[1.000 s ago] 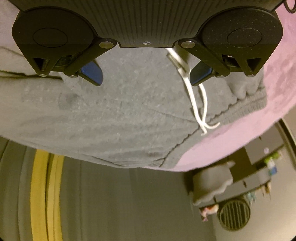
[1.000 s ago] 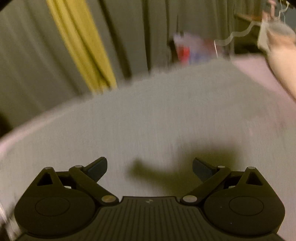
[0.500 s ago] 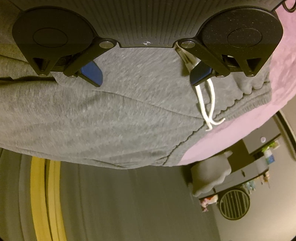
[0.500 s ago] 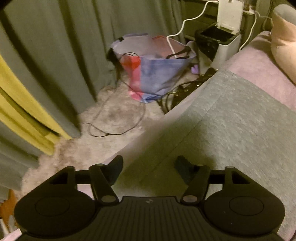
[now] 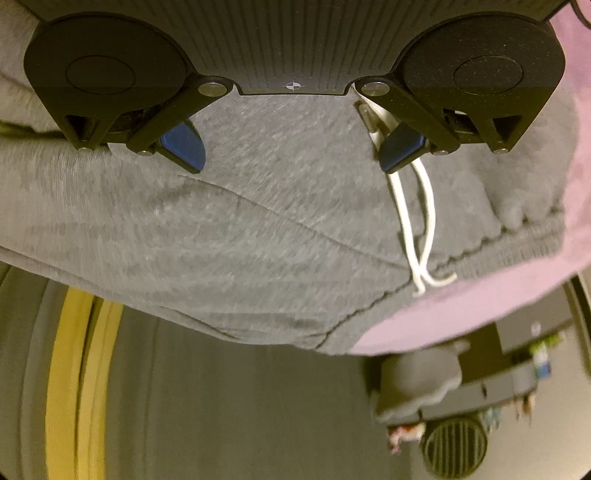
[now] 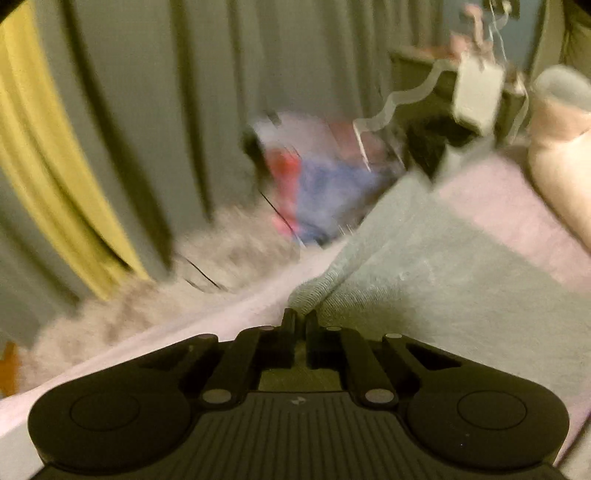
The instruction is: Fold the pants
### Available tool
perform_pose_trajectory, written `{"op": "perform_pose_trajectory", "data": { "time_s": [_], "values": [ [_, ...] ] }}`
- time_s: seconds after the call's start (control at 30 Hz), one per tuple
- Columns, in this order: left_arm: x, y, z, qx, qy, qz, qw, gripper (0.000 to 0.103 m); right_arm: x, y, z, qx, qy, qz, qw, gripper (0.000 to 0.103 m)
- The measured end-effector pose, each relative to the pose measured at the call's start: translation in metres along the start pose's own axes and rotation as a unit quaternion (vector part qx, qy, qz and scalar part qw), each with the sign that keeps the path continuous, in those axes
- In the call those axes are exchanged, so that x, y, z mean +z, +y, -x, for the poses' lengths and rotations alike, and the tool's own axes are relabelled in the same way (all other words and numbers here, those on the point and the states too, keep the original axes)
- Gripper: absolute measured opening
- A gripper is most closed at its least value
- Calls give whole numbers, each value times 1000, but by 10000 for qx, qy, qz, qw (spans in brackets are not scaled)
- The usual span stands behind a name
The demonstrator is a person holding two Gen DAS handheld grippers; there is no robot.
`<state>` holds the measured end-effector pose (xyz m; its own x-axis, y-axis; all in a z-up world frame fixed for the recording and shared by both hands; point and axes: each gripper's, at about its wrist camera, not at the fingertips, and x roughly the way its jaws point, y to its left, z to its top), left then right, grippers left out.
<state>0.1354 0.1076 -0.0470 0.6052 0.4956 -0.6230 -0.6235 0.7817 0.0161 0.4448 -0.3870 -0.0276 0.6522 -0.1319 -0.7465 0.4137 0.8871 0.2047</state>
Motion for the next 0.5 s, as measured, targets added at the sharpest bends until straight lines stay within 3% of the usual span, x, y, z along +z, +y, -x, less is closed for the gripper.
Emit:
{"op": "perform_pose_trajectory", "data": {
  "time_s": [0.07,0.13,0.23,0.3,0.4,0.5],
  "values": [
    [0,3,0,-36,5,107,9999,103,-22,-36,38,404,-189,-462,9979,4],
    [0,2,2,-26,2,110,9999,103,-54,-67,70,528,-300,-799,9950,4],
    [-1,3,4,-57,29,168,9998,103,-110,-94,91,297,-151,-1055,9939,3],
    [-1,5,5,-82,70,196,9997,103,-137,-114,90,58,10,-1592,9872,3],
    [-2,8,7,-138,163,267,9994,103,-134,-127,92,154,-13,-2054,9786,4],
    [-1,9,8,-172,198,268,9993,103,-115,-121,112,41,-706,-1819,9808,17]
  ]
}}
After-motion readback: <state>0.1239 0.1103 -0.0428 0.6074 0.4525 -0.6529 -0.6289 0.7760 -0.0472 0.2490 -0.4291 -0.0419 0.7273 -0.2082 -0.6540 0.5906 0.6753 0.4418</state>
